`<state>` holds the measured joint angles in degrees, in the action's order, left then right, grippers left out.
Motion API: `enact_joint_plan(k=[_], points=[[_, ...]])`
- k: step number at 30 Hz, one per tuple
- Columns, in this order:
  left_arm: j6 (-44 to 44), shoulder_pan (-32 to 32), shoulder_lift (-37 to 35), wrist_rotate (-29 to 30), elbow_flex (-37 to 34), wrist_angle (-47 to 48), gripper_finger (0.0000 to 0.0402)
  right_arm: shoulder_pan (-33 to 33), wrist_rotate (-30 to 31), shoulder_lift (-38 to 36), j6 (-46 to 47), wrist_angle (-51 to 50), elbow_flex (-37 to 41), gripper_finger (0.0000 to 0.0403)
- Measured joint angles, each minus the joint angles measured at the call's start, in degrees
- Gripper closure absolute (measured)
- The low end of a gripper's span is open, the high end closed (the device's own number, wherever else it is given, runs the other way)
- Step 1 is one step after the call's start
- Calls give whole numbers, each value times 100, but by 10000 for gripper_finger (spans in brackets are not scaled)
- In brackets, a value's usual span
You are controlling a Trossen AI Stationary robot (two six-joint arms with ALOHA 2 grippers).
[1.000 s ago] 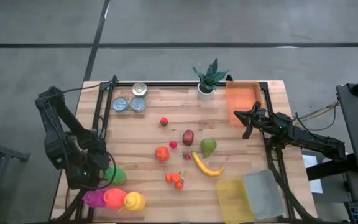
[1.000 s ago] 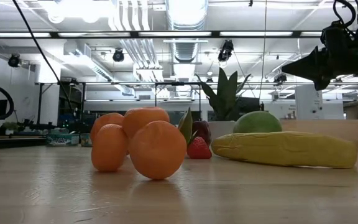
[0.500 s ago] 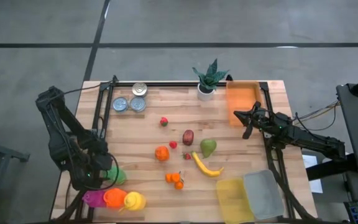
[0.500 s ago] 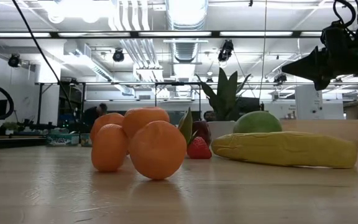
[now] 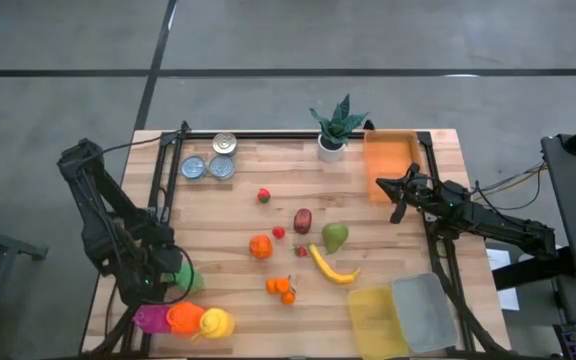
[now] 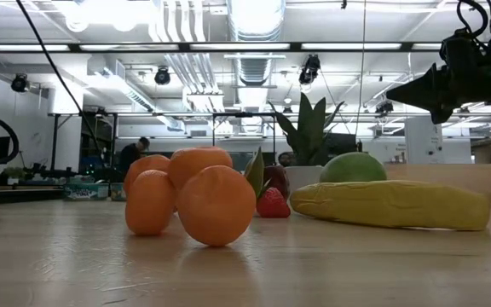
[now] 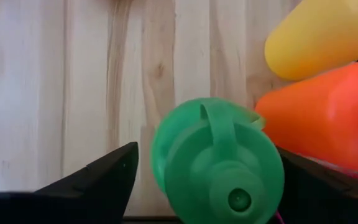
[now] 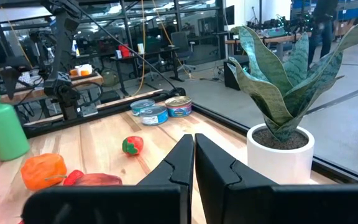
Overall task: Pick & Place Food Item
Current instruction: Put the green water bottle into the orange bin
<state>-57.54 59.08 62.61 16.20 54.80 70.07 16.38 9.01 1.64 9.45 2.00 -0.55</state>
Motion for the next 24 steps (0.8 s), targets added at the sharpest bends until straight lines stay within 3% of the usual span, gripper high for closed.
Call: enact_joint_plan(k=[13, 24], points=[[-100, -14, -47, -78, -73, -74, 177, 0, -1, -1, 1, 0, 0, 390], [-99, -19, -204, -78, -73, -158, 174, 0, -1, 0, 1, 0, -1, 390]])
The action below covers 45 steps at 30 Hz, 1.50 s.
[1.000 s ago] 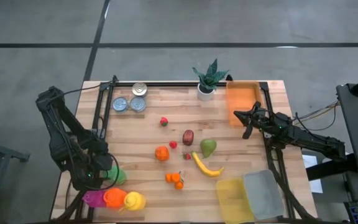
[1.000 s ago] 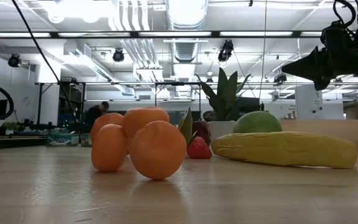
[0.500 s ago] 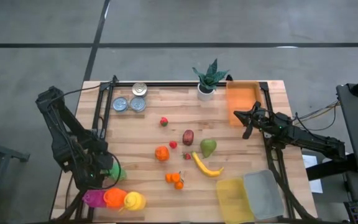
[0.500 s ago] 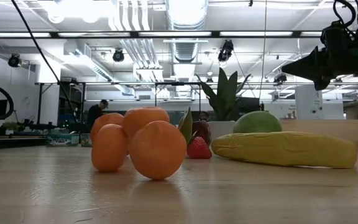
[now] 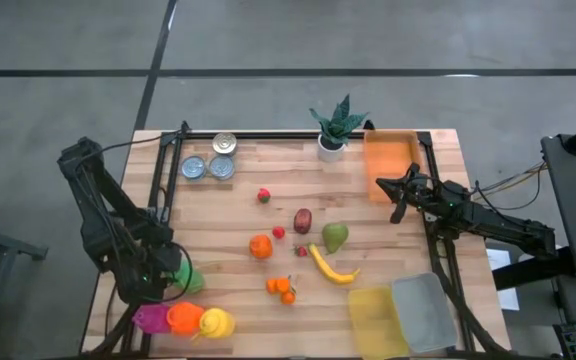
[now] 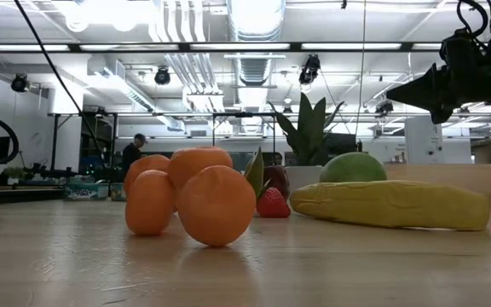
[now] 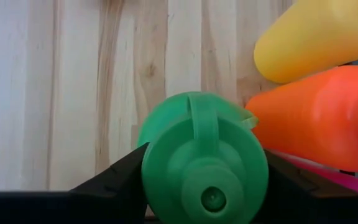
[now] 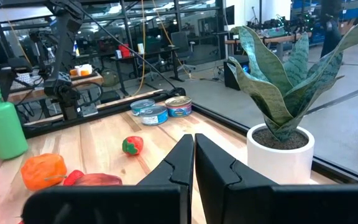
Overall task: Pick & Place Food Item
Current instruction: Put the green water bottle into the orange bin
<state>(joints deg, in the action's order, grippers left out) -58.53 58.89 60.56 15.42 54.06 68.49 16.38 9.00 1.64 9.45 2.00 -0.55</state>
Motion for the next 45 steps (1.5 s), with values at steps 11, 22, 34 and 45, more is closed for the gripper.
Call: enact_joint_plan(k=[11, 22, 34, 45], points=[[167, 0, -22, 202, 208, -4, 182, 0, -1, 0, 0, 0, 2, 390], [769, -13, -42, 1315, 841, 23, 191, 0, 0, 0, 0, 0, 1, 390], [1637, -399, -42, 2703, 1439, -530, 189, 0, 0, 0, -1, 0, 1, 390], [3883, -1995, -40, 2244, 1504, -2623, 192, 0, -1, 0, -1, 0, 0, 390]])
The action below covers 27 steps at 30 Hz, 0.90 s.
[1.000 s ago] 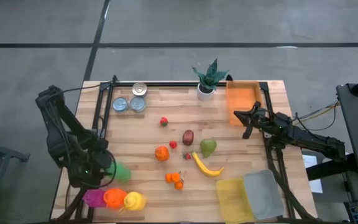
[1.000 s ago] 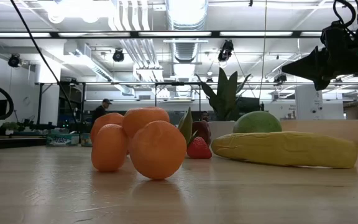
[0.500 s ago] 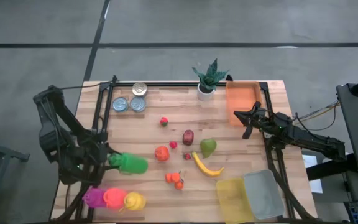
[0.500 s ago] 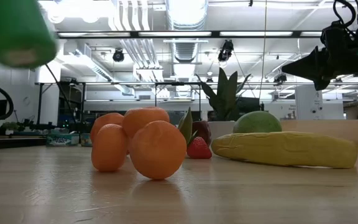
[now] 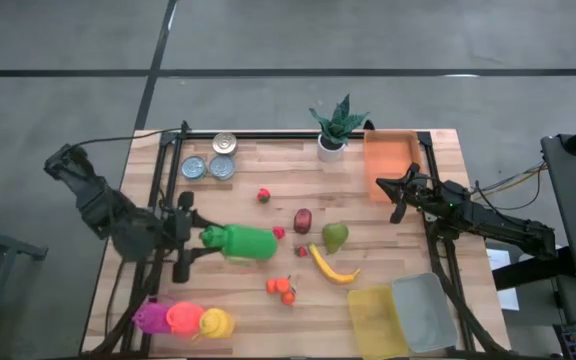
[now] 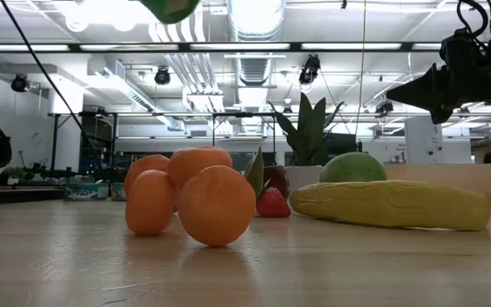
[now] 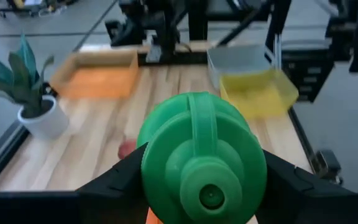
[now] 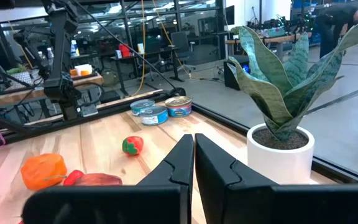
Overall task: Pick & Place Food Item
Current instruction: Put the green water bottle into the orange bin
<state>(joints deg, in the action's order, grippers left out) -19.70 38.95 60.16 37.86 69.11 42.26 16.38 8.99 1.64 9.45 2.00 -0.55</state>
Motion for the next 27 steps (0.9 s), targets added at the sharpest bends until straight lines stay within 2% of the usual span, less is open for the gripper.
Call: enact_joint_plan(k=[10, 20, 27], points=[[1045, -1699, 290, -1189, -7, -1697, 181, 0, 0, 1, 0, 0, 2, 390], [1247, -2777, 1044, -1775, 14, -3056, 179, 0, 0, 1, 0, 0, 1, 390], [1248, -3288, 1776, -2076, 472, -2970, 179, 0, 1, -1, -1, -1, 2, 390]])
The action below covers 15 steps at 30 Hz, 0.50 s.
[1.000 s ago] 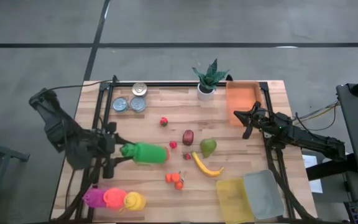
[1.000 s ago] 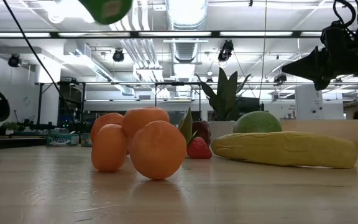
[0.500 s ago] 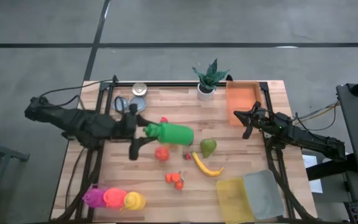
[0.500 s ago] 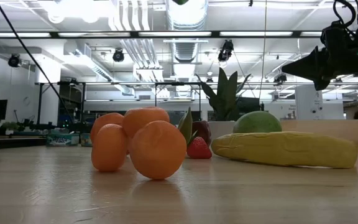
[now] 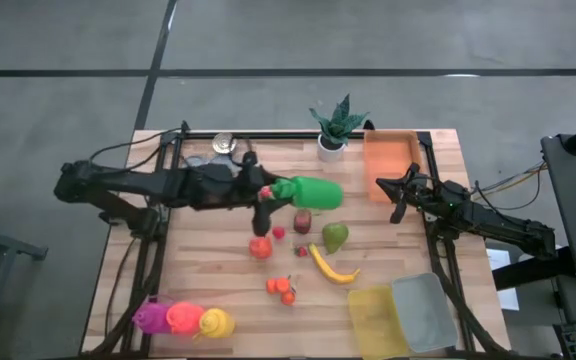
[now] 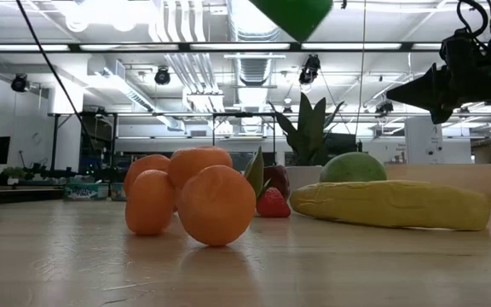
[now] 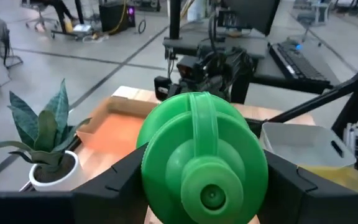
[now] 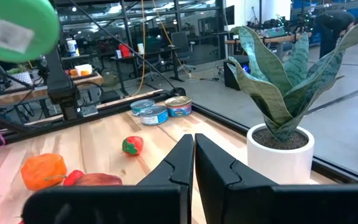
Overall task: Pick & Place Food Item
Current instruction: Put the green water bottle into the orange bin
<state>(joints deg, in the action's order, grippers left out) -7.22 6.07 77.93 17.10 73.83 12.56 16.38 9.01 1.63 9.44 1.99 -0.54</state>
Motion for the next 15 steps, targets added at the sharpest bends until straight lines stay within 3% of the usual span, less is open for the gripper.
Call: enact_joint_plan(k=[15], points=[[665, -1714, 1541, -1955, 1693, 1497, 178, 0, 1, 0, 1, 1, -1, 390]])
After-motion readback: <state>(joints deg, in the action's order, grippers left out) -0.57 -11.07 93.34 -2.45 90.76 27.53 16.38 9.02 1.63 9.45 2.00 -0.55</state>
